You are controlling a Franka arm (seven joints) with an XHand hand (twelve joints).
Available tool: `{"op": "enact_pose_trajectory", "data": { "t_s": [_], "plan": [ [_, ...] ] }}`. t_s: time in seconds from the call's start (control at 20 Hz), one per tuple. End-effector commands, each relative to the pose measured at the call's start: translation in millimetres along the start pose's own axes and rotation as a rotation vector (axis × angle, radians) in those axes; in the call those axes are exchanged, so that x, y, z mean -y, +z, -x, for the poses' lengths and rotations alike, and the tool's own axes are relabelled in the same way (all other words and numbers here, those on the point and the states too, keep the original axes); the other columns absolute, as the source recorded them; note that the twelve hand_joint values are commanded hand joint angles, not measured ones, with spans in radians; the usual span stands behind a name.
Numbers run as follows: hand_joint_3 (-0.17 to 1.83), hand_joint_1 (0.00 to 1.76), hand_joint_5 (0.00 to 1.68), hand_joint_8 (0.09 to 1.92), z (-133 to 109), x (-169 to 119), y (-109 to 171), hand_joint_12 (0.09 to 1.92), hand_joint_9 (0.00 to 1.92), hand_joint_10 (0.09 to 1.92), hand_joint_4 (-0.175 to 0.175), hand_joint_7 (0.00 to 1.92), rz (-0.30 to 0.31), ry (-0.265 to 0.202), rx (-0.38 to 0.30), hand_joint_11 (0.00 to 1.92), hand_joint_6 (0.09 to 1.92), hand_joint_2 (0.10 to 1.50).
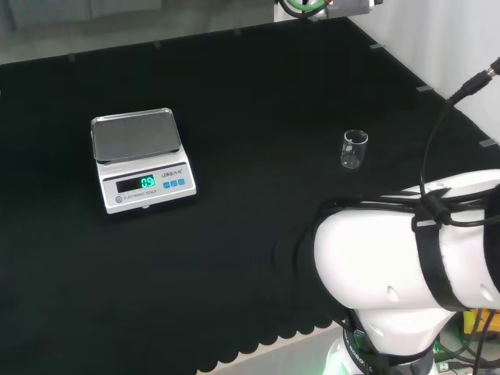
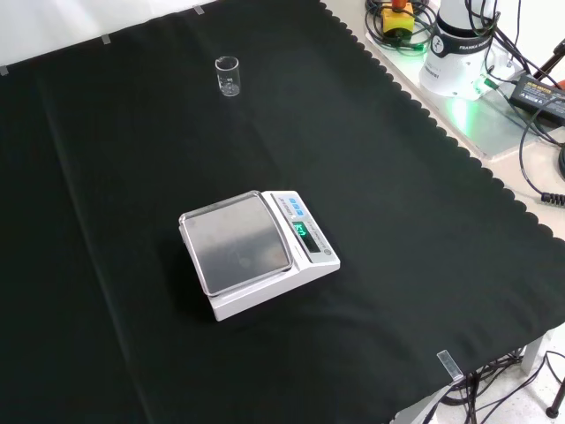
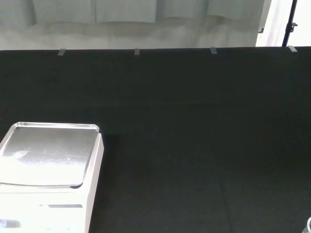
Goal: Pick up the beaker.
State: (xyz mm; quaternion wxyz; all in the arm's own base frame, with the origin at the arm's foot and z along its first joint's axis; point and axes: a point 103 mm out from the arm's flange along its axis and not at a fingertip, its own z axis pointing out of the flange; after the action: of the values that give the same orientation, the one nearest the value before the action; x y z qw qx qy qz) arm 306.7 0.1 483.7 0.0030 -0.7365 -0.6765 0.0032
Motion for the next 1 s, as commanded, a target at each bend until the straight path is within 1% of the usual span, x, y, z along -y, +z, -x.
{"op": "enact_pose_trajectory", "data": {
  "t_s": [0.05,0.2,0.35,0.4,0.45,0.55,0.7,0.85,0.95,1.0],
  "plan": [
    [0.08,0.14,0.24,0.67,2.2,1.9,0.1,1.52,0.06,0.85,-0.046,0.01,0.023,-0.007,-0.001,0.04,0.09,0.93],
    [0.08,0.12,0.25,0.72,12.1,7.8,2.2,1.52,0.06,0.83,-0.044,0.01,0.033,-0.019,-0.008,0.03,0.09,0.94],
    [0.08,0.12,0.25,0.72,21.8,11.4,6.5,1.52,0.06,0.82,-0.044,0.0,0.046,-0.019,-0.019,0.03,0.09,0.94],
    [0.08,0.12,0.25,0.73,23.8,11.4,9.5,1.52,0.06,0.82,-0.043,0.0,0.044,-0.016,-0.013,0.03,0.09,0.94],
    [0.08,0.12,0.25,0.73,25.7,10.8,13.7,1.52,0.06,0.82,-0.043,0.0,0.034,-0.009,-0.004,0.03,0.09,0.94],
    [0.08,0.12,0.25,0.73,32.6,10.5,25.7,1.52,0.06,0.82,-0.044,0.0,0.033,0.003,0.003,0.03,0.09,0.94],
    [0.08,0.12,0.25,0.73,47.0,7.2,49.3,1.53,0.06,0.82,-0.044,0.0,0.045,0.046,0.015,0.03,0.09,0.94],
    [0.08,0.13,0.25,0.73,55.4,-0.5,71.8,1.53,0.06,0.83,-0.044,0.0,0.053,0.085,0.035,0.03,0.09,0.94],
    [0.08,0.13,0.25,0.73,59.0,-7.6,85.2,1.53,0.07,0.83,-0.045,0.0,0.038,0.099,0.053,0.03,0.09,0.94],
    [0.08,0.14,0.25,0.73,57.7,-12.2,90.1,1.53,0.07,0.83,-0.046,0.0,0.029,0.097,0.068,0.03,0.09,0.94]
  ]
}}
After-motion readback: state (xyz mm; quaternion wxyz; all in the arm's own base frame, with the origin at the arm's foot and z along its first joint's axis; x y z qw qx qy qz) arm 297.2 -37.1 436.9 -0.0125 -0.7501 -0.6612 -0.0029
